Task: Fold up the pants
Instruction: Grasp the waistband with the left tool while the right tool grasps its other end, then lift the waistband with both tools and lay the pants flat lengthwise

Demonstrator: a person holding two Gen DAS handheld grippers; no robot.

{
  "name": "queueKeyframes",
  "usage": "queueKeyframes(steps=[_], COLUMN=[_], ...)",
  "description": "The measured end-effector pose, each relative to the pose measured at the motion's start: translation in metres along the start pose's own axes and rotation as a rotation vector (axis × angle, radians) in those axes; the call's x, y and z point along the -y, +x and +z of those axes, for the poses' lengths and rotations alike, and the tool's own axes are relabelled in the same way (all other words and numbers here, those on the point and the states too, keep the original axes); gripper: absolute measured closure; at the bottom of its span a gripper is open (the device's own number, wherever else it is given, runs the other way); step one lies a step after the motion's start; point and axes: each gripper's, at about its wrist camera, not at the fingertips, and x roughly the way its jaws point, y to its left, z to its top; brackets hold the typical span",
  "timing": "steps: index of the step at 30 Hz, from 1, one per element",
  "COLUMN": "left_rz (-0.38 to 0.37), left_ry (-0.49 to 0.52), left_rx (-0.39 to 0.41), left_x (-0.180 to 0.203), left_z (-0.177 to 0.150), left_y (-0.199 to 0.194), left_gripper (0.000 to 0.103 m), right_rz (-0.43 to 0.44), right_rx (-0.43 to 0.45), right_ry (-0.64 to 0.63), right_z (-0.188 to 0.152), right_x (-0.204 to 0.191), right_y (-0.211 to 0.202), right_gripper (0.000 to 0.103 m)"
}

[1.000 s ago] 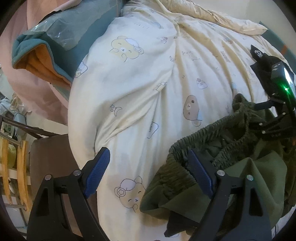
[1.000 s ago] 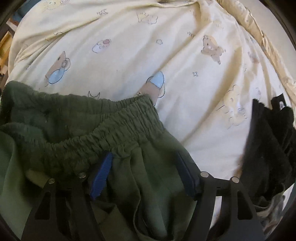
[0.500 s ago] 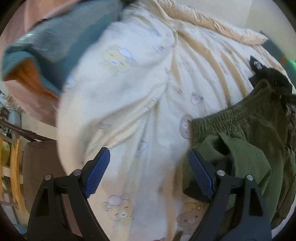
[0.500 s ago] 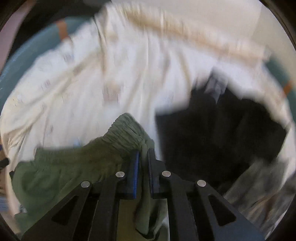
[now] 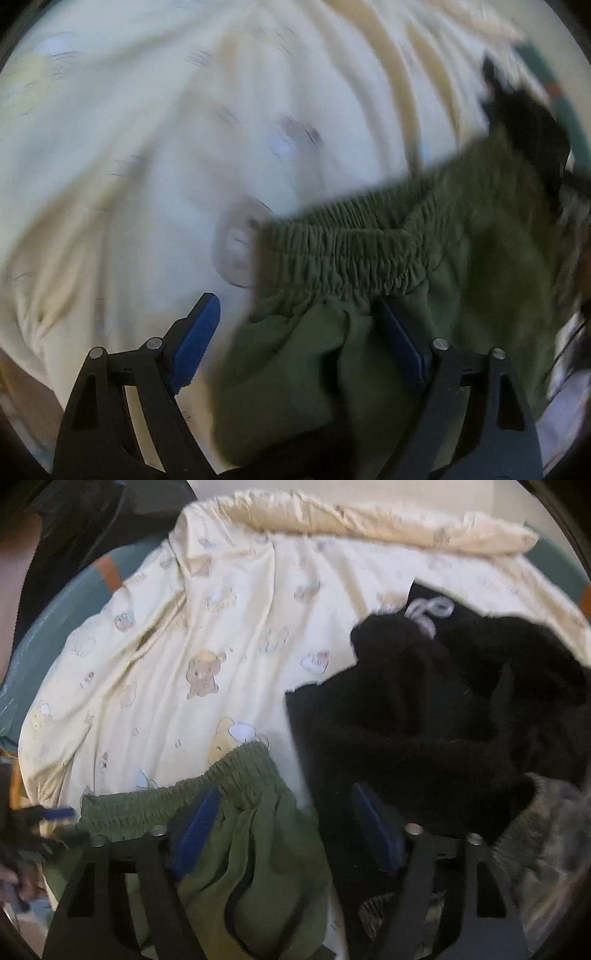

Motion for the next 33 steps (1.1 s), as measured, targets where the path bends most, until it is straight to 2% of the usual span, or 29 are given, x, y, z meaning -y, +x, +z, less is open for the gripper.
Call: queueKeyframes(steps=[1,2,3,4,5,6,7,10,13,15,17,19,20,23,24,27,29,30,31,32,33], left_rz=[0.012,0.013,0.025,0.036,0.037,0.056,0.069,0.083,0.080,0.098,0.144,0.219,0.261,0.347,0.384,0.575,0.664,0.680,0.720,0.762,0.754], left_ry=[0.024,0.058,0.091,0.118,0.146,0.166,0.178,0.202,0.129,0.109,0.107,0.137,0.139,0.099,0.104,0.197,0.220,0.234,0.241,0.234,0.214], left_rx=[0.018,0.034,0.039,0.047,0.061,0.093,0.122,0.253,0.405,0.473,0.501,0.502,0.545,0.659,0.670,0.736,0.774,0.778,0.778,0.750,0.722], left_x=[0.007,0.014,0.020,0.024,0.026,0.028,0.029,0.027,0.012,0.008,0.012,0.020,0.021,0.021,0.021,0.045,0.051,0.053,0.053,0.051,0.045], left_z=[-0.001,-0.002,-0.004,-0.005,-0.006,-0.007,-0.008,-0.002,0.027,0.049,0.075,0.093,0.102,0.140,0.157,0.200,0.221,0.228,0.234,0.241,0.246], left_y=[0.001,0.002,0.002,0.001,-0.002,-0.009,-0.016,-0.057,-0.116,-0.142,-0.162,-0.162,-0.168,-0.187,-0.189,-0.195,-0.191,-0.185,-0.178,-0.165,-0.157], left_gripper=[0.030,0.043,0.056,0.064,0.087,0.090,0.091,0.093,0.094,0.094,0.095,0.096,0.096,0.096,0.096,0.096,0.095,0.095,0.092,0.085,0.074], right_rz=[0.005,0.003,0.009,0.029,0.022,0.001,0.001,0.004,-0.032,-0.056,-0.081,-0.144,-0.174,-0.262,-0.306,-0.402,-0.469,-0.510,-0.501,-0.465,-0.453], right_rx=[-0.034,-0.080,-0.131,-0.171,-0.182,-0.163,-0.142,-0.055,0.067,0.161,0.229,0.311,0.341,0.402,0.427,0.447,0.498,0.511,0.487,0.439,0.392], right_ry=[-0.004,-0.013,-0.031,-0.059,-0.081,-0.122,-0.161,-0.242,-0.276,-0.284,-0.292,-0.319,-0.324,-0.312,-0.300,-0.262,-0.266,-0.277,-0.280,-0.275,-0.266], right_z=[-0.001,-0.003,-0.008,-0.013,-0.015,-0.018,-0.018,-0.010,0.012,0.031,0.049,0.074,0.085,0.119,0.135,0.164,0.179,0.186,0.194,0.202,0.207], right_x=[-0.001,-0.003,-0.007,-0.014,-0.019,-0.027,-0.034,-0.049,-0.054,-0.058,-0.065,-0.081,-0.086,-0.096,-0.099,-0.106,-0.115,-0.119,-0.121,-0.118,-0.117], right_y=[0.010,0.022,0.035,0.045,0.048,0.046,0.040,0.003,-0.041,-0.069,-0.085,-0.100,-0.105,-0.110,-0.106,-0.088,-0.077,-0.068,-0.058,-0.046,-0.037], right_gripper=[0.030,0.034,0.049,0.061,0.081,0.096,0.098,0.099,0.100,0.101,0.101,0.101,0.101,0.102,0.102,0.101,0.101,0.100,0.099,0.093,0.072])
